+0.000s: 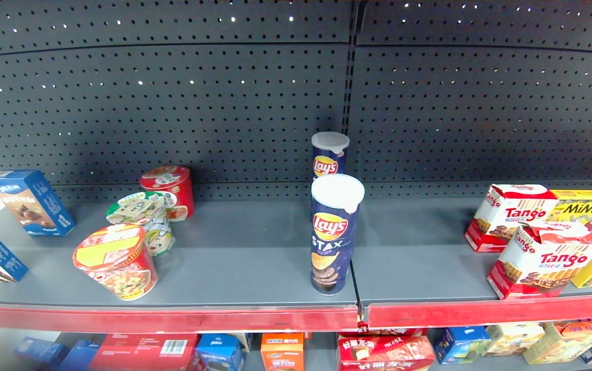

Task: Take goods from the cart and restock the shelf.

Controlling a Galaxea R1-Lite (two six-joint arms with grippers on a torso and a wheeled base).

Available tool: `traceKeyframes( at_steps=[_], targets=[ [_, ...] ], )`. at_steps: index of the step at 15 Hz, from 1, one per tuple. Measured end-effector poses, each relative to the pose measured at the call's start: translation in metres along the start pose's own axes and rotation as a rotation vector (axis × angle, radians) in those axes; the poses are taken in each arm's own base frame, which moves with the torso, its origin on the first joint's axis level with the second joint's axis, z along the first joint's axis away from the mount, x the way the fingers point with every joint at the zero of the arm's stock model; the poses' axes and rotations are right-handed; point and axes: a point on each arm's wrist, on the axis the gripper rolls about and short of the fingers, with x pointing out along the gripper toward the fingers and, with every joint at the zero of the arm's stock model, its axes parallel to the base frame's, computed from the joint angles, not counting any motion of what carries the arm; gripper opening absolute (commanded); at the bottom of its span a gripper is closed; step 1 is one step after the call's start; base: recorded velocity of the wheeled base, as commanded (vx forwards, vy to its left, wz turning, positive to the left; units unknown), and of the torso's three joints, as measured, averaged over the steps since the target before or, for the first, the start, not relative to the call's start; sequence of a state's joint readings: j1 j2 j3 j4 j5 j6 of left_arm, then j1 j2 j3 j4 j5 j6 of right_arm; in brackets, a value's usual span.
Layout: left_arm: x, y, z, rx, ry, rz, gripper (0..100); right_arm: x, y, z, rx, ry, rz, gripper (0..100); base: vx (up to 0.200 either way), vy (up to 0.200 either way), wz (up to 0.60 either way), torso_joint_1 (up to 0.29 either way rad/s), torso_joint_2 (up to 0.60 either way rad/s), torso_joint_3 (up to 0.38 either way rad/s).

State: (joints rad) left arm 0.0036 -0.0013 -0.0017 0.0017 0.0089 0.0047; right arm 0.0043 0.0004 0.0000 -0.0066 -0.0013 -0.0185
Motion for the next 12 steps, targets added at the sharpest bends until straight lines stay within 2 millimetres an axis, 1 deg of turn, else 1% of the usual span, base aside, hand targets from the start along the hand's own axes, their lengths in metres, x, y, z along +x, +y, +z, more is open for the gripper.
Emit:
traceKeyframes(
  at_steps=[12],
  targets=[
    [0.0000,0.0000,0.0000,0.001,0.000,0.000,100,0.0000,0.0000,0.0001,0.000,-0.001,0.001,100,0.000,0.000,0.00,0.000,0.00,0.000]
  ],
)
